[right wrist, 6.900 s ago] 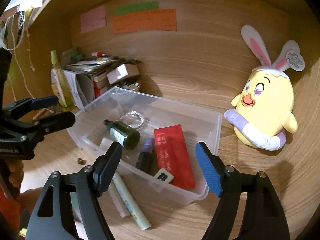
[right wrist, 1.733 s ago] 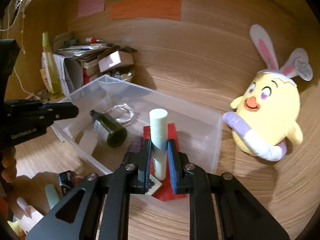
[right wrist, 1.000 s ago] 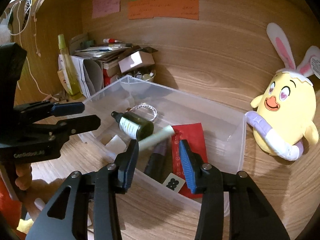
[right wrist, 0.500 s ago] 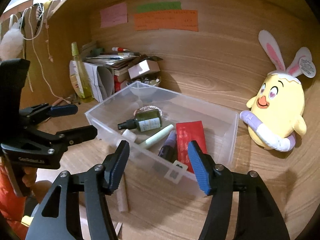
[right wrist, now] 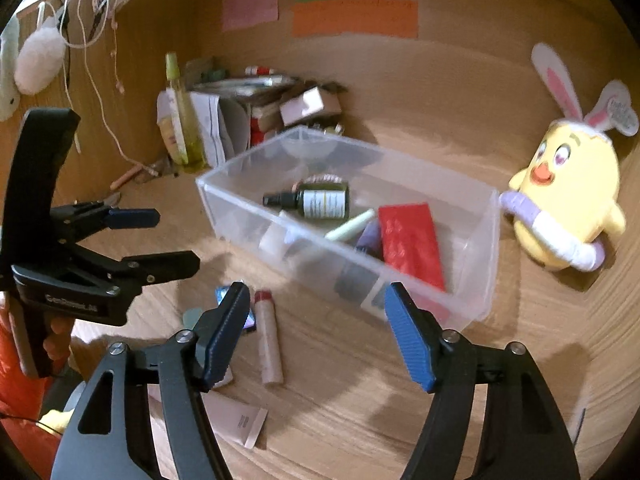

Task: Organize objects
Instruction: 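Withdraw both tools from the clear box toward the loose items, then grasp the white red-capped tube with the right tool while the left tool grasps the mint-green cylinder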

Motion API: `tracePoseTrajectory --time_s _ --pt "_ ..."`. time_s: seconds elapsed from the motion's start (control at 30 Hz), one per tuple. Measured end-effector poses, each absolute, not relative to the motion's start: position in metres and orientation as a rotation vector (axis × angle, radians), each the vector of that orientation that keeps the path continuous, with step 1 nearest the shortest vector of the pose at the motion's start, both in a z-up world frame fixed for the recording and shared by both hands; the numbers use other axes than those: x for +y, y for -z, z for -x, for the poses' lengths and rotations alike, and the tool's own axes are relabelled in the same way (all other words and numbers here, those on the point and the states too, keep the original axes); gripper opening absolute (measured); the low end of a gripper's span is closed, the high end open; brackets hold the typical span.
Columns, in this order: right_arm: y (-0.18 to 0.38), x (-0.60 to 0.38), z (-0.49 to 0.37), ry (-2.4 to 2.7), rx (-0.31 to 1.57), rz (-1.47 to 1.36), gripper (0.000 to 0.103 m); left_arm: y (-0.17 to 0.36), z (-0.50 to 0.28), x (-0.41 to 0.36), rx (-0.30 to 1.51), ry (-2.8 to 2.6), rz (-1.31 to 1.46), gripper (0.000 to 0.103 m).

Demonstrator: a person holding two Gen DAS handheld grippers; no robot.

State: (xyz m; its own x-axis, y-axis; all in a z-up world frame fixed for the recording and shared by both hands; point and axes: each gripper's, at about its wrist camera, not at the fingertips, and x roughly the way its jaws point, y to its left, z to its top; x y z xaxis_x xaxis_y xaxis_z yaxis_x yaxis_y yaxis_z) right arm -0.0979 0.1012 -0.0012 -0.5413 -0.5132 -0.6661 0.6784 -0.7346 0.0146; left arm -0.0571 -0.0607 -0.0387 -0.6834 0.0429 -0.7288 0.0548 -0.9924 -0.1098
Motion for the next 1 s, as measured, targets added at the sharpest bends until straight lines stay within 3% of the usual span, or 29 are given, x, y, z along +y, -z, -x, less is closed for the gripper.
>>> tracePoseTrajectory --time_s 0.57,0.83,0.93,1.0 --pt "0.053 0.073 0.113 2.152 0.367 -1.051 0.065 0.064 0.036 -0.046 0.18 2.843 -1.429 0.095" --pt "0.059 0.065 0.109 2.133 0.427 -1.04 0.023 0.07 0.034 -0.037 0.199 2.867 -1.497 0.095" --pt "0.059 0.065 0.106 2.127 0.435 -1.036 0.014 0.071 0.034 -0.031 0.195 2.88 -1.52 0.095" --pt "0.058 0.066 0.105 2.136 0.439 -1.027 0.014 0.07 0.034 -0.027 0.183 2.886 -1.526 0.095"
